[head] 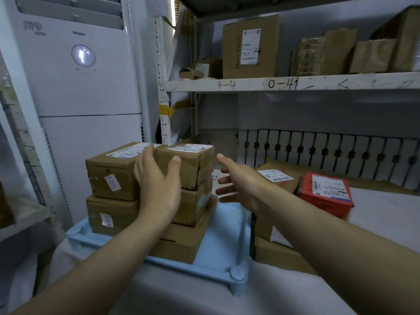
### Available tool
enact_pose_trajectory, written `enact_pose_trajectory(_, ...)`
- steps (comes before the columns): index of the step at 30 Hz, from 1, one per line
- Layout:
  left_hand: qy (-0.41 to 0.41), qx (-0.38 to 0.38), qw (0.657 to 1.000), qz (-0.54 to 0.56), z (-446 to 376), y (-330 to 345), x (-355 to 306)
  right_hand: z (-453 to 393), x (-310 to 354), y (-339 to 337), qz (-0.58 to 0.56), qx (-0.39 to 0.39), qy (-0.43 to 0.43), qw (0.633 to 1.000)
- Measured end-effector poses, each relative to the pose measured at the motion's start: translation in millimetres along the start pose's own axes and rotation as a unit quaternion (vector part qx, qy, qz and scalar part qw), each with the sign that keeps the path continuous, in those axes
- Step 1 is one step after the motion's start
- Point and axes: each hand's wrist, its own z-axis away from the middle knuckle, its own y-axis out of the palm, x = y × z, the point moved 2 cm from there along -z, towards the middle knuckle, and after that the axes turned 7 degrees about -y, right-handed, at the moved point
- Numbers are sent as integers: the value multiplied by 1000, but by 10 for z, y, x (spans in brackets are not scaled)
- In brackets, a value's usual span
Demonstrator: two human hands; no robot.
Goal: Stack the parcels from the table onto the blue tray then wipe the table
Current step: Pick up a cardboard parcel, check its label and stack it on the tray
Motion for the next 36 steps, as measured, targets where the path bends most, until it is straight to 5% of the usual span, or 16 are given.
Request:
enact_pose_trajectory(5, 203, 54, 978, -11, 669, 283, -91, 346, -148, -558, -34, -29, -74, 996)
enact_pose_trajectory(10, 12, 221, 975, 8, 988, 826, 198, 760, -355, -1281, -18, -186, -123, 975)
enact_pose_trajectory(16, -171, 281, 944, -10, 1145, 1302, 231, 1131, -845, -1934, 33, -249, -3, 968)
enact_pose_trajectory(20, -213, 300, 929, -36, 1120, 1475, 307, 1256, -1145, -2048, 65, -220, 68, 971)
enact_pose_trajectory(36, -190, 314, 928, -71, 1190, 1550, 260, 930, -1297, -1832, 80, -207, 41, 974)
